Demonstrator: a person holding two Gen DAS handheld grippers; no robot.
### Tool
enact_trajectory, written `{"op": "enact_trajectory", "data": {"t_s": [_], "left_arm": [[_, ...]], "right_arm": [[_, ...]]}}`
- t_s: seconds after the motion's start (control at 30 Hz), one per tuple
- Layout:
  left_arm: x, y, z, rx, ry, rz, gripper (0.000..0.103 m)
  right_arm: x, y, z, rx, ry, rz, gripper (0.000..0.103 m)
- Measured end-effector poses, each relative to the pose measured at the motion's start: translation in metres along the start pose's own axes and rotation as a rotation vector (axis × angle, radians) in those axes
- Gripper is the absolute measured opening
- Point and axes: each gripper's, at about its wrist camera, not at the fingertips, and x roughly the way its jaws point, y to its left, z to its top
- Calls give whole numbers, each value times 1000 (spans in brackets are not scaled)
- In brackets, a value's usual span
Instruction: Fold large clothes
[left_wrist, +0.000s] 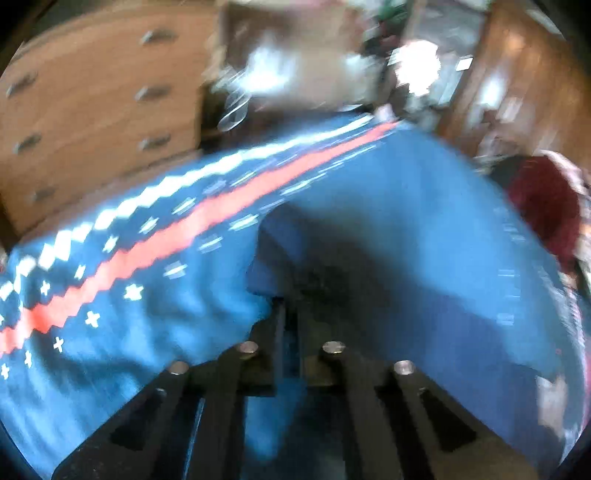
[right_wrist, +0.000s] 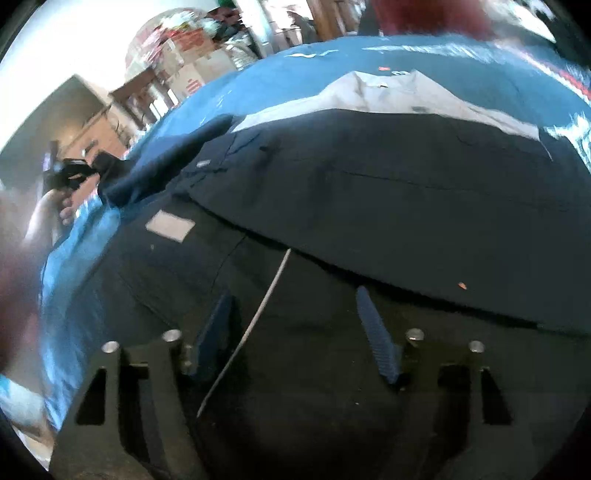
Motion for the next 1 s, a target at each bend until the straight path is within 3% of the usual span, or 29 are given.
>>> {"op": "enact_trajectory", "data": {"t_s": [0.03,0.07,0.1,0.2,0.27,0.33,0.37,0.4,0.47,0.53,0.6,0.63,0.7,0.73,0.8,0.87,1.0], "left_arm": [[-18,-26,-2,40,-24,-70,2],[-39,-59,-6,75,-39,-176,2],[-62,-95,-13,114,-49,-299,2],[-118,-194,-53,191,-19,-670,3],[-142,-256,-91,264,35,-860,4],[-145,-296,-129,301,132,-967,11],[-143,-315,-152,340,191,-985,13],[-140,-329,-176,382,247,-976,13],[-128,-338,-206,433,344,-959,13],[-119,-323,-216,430,377,-909,13],[-115,-288,-209,388,361,-867,16],[-117,-272,-205,372,335,-843,23],[-117,-232,-199,347,248,-743,38],[-107,-213,-194,308,232,-682,42],[-79,-168,-184,156,245,-611,42],[-64,-133,-188,67,240,-538,42],[-42,-101,-213,-37,283,-511,42]], "right_arm": [[-3,-5,2,36,2,28,48],[-5,-12,3,74,6,54,35],[-11,-21,5,129,1,86,29],[-34,-34,5,176,-48,83,29],[-48,-42,4,193,-70,75,30],[-60,-53,2,223,-91,61,31],[-64,-57,0,235,-97,51,35],[-68,-63,-2,256,-101,47,46],[-75,-76,-5,308,-118,58,54],[-78,-86,-2,338,-128,78,54],[-76,-91,7,351,-132,105,54],[-72,-92,13,353,-124,116,54],[-49,-94,28,360,-51,157,56],[-40,-93,33,361,-30,134,56],[-18,-86,41,334,18,139,56],[0,-80,44,315,73,103,55],[15,-75,48,293,90,27,53]]}}
